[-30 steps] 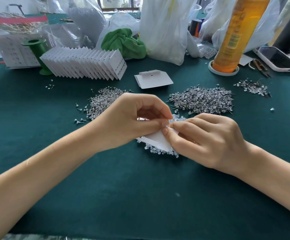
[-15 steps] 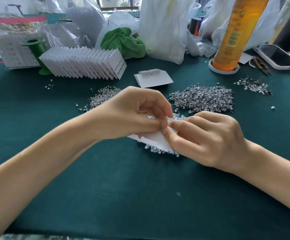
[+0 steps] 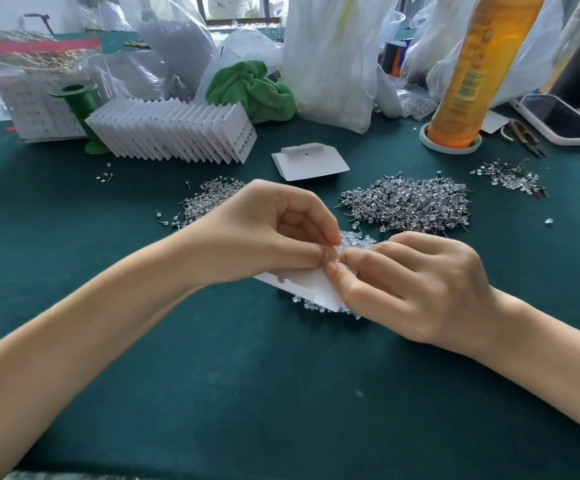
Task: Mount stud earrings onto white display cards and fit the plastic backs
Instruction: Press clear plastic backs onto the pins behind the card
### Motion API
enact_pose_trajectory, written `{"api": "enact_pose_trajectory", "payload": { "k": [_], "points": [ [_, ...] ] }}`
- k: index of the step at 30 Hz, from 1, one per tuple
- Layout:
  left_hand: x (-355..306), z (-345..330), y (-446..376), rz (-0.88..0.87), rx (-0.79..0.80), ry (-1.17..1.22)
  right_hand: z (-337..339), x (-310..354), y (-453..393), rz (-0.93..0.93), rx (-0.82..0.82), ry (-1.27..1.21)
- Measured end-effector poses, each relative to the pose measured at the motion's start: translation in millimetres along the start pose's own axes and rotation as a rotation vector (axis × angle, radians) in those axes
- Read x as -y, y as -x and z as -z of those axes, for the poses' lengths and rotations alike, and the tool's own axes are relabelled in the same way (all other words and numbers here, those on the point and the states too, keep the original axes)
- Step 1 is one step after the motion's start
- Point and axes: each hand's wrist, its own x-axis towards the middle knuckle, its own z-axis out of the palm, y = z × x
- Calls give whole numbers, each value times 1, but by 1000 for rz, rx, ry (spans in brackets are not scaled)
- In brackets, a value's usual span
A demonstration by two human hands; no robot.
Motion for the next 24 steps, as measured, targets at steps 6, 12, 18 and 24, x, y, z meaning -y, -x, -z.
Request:
{"api": "enact_pose_trajectory", "payload": {
  "k": [6, 12, 18, 24],
  "points": [
    [-7, 9, 0, -106, -196, -46, -1, -6, 2, -148, -49, -91],
    [12, 34, -1, -27, -355, -208, -6, -13, 9, -733, -147, -398],
    [30, 30, -4, -98, -140, -577, -7, -16, 8, -973, -146, -565],
    [34, 27, -5, -170, -136, -659, -6, -15, 8, -950, -144, -618]
  ]
}}
